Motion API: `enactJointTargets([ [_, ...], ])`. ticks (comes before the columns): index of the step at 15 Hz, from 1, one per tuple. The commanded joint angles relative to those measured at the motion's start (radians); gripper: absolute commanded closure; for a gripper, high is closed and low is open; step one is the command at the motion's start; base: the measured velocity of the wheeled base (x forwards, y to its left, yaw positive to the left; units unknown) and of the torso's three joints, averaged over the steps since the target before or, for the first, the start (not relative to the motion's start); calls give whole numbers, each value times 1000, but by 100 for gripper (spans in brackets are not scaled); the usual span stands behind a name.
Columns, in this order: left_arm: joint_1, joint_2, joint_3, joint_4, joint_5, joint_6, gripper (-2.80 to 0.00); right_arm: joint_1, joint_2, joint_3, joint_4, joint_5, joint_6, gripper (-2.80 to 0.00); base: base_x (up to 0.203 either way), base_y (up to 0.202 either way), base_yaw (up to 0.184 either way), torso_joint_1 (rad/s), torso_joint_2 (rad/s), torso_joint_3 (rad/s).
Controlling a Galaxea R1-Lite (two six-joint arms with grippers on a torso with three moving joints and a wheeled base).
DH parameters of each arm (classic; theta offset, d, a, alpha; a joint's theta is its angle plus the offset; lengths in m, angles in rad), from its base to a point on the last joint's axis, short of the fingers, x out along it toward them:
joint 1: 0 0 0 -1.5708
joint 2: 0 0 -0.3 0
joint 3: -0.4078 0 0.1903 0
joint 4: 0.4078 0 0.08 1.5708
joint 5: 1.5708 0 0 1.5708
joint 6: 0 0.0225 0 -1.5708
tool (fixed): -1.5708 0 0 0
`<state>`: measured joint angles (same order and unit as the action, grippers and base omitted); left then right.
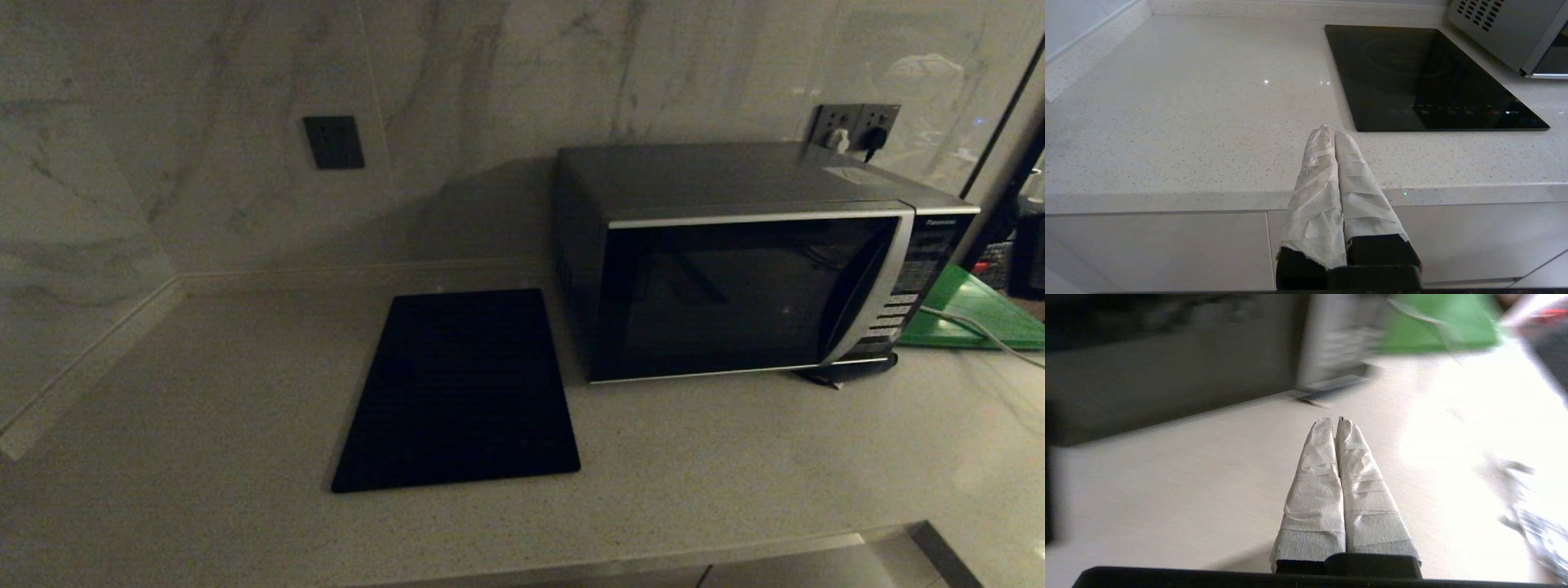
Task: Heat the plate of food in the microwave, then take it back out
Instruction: Open the microwave oven
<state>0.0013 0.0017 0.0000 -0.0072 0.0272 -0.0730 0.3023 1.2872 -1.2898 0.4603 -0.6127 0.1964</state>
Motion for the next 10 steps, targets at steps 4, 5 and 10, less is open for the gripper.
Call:
enactJointTargets([
  [4,0,0,0,0,0,-1,0,-222,-516,307,2,103,-76,0,0,0,0,0,0,0],
  [5,0,0,0,0,0,-1,0,-247,-605,368,2,136,-82,0,0,0,0,0,0,0],
  [10,0,0,0,0,0,-1,0,-291,-985,643,7,206,-117,0,0,0,0,0,0,0],
])
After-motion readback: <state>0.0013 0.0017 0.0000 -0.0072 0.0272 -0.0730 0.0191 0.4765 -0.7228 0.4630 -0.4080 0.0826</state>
